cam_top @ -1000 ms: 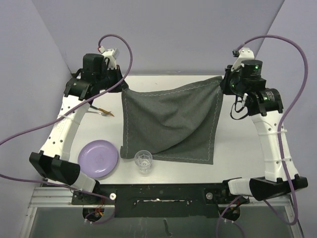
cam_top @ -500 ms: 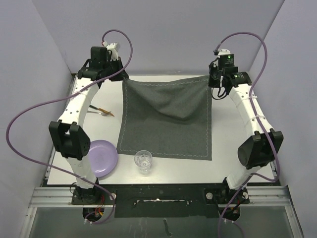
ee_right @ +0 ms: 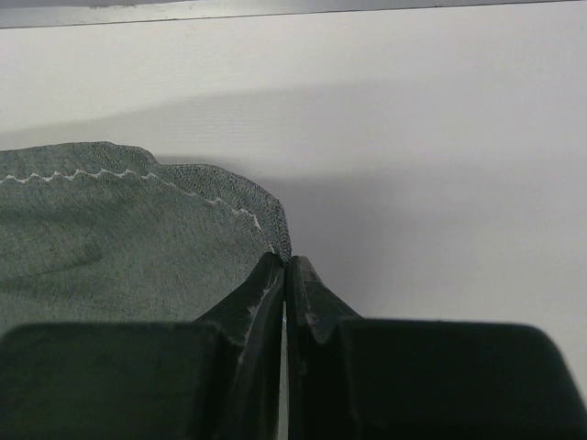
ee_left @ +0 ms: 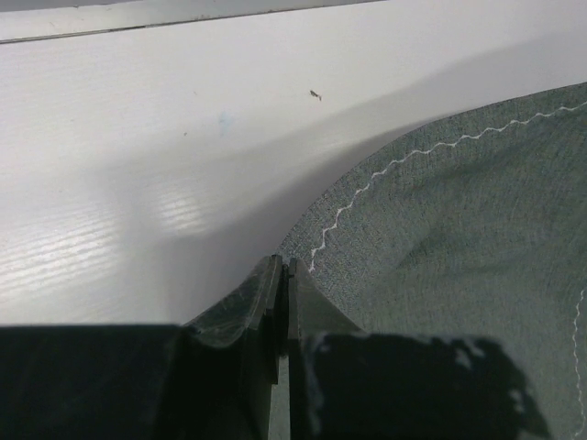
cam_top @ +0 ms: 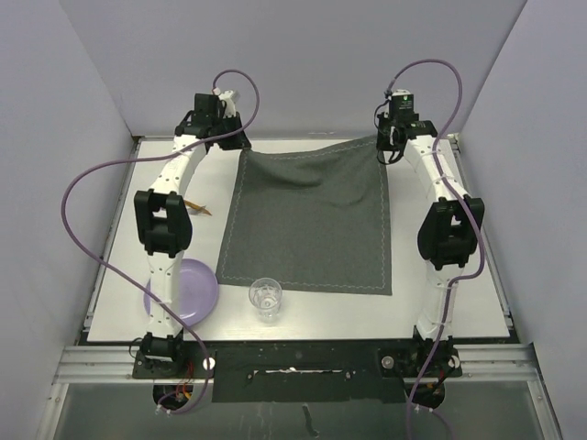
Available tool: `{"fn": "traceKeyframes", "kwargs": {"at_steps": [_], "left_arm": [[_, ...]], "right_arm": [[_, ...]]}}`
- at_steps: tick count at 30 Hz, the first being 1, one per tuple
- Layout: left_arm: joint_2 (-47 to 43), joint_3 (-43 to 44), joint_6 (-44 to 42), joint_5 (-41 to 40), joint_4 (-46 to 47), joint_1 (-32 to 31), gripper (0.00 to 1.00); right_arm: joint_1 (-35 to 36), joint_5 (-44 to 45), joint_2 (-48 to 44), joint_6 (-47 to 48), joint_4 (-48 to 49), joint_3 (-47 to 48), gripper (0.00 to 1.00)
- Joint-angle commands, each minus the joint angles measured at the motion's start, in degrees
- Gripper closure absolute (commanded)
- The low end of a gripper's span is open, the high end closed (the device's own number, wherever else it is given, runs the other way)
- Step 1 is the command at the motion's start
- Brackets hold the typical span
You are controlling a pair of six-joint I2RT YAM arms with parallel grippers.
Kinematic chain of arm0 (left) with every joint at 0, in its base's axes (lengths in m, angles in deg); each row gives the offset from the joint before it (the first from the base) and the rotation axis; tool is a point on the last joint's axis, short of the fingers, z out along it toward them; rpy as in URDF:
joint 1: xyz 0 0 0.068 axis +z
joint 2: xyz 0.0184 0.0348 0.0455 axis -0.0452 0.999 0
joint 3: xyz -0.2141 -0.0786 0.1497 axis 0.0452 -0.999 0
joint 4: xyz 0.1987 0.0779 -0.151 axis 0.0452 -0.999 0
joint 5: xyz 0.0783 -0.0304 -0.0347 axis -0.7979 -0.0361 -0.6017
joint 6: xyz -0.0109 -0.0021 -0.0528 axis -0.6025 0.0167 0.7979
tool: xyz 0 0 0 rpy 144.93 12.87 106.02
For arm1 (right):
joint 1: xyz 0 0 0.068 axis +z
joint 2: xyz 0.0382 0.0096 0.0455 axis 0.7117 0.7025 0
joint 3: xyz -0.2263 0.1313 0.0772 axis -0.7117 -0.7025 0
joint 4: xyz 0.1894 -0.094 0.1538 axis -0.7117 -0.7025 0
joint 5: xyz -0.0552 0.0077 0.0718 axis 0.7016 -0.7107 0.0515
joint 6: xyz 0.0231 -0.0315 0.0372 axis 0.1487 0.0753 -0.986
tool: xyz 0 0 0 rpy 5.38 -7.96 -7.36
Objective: Set the dinner table for one person
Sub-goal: Flatten out the napkin at the center of the board.
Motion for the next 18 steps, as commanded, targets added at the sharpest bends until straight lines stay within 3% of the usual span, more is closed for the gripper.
{"fn": "traceKeyframes", "kwargs": {"at_steps": [1, 6, 8, 12, 13, 14, 16, 18], "left_arm": [[3.94, 8.89, -1.70, 2.22, 0.73, 1.57, 1.00], [7.92, 12.45, -1.93, 2.26, 0.62, 2.46, 0.94], [9.24, 13.27, -2.06, 2.34, 0.77, 2.61, 0.86], [11.68, 13.72, -1.60, 2.48, 1.71, 2.72, 0.53], [12.18, 13.68, -1.36, 2.62, 2.09, 2.75, 0.36], [12.69, 13.64, -0.99, 2.80, 2.42, 2.75, 0.11], [13.55, 13.80, -0.32, 3.05, 2.66, 2.83, 0.05], [13.98, 13.81, 0.18, 2.77, 2.90, 2.84, 0.04]], "right_arm": [[-0.50, 1.38, 3.22, 0.42, 3.09, 6.00, 1.00], [-0.56, 1.73, 6.94, 0.42, 2.96, 8.67, 1.00], [-0.59, 1.73, 7.72, 0.66, 3.03, 9.12, 1.00], [-0.63, 1.89, 9.39, 1.19, 2.69, 10.23, 1.00], [-0.65, 1.94, 9.55, 1.22, 2.73, 10.28, 1.00], [-0.59, 1.91, 9.71, 1.49, 2.84, 10.26, 1.00], [-0.65, 2.06, 10.12, 1.72, 2.73, 10.25, 1.00], [-0.55, 2.44, 9.94, 1.83, 2.87, 9.63, 0.72]]}}
